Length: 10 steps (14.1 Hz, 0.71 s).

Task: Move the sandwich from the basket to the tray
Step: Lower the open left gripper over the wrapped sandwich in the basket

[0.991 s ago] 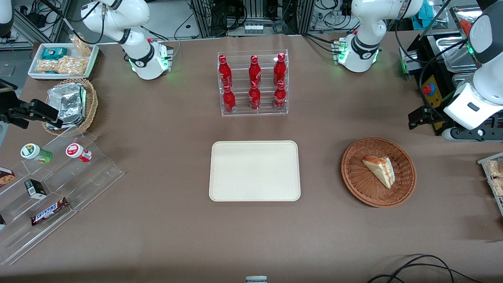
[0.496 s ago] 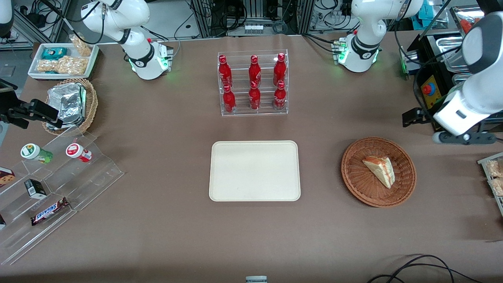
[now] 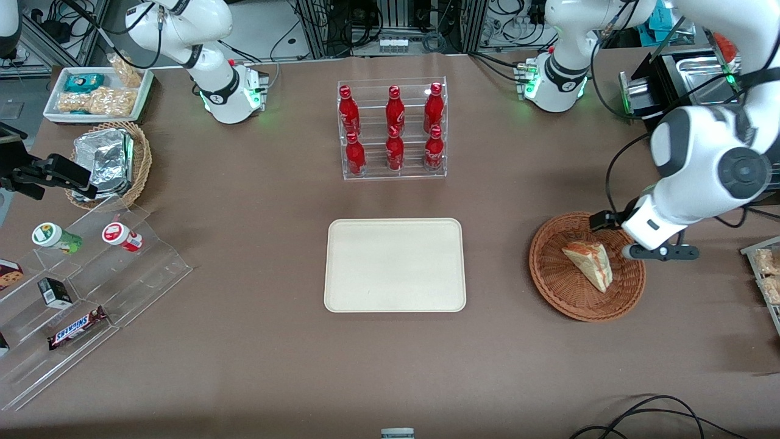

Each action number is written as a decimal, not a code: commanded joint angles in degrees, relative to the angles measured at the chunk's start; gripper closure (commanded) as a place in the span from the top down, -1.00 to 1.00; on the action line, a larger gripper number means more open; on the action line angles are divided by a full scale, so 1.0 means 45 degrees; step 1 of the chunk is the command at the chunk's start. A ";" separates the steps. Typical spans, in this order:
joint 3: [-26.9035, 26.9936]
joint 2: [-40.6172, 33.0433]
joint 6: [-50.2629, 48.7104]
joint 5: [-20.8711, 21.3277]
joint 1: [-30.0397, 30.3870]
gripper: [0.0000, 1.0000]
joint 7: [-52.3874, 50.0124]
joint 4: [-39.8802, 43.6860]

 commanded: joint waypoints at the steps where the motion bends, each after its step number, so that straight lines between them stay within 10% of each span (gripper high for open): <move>1: 0.0045 0.0063 0.1519 -0.0043 -0.0020 1.00 -0.2591 -0.0903; 8: 0.0045 0.2660 0.3380 -0.0063 -0.0040 1.00 -1.0724 0.0011; 9: 0.0045 0.2779 0.3380 -0.0063 -0.0040 0.85 -1.0788 0.0032; 10: 0.0045 0.2761 0.3341 -0.0043 -0.0020 0.25 -1.0750 -0.0006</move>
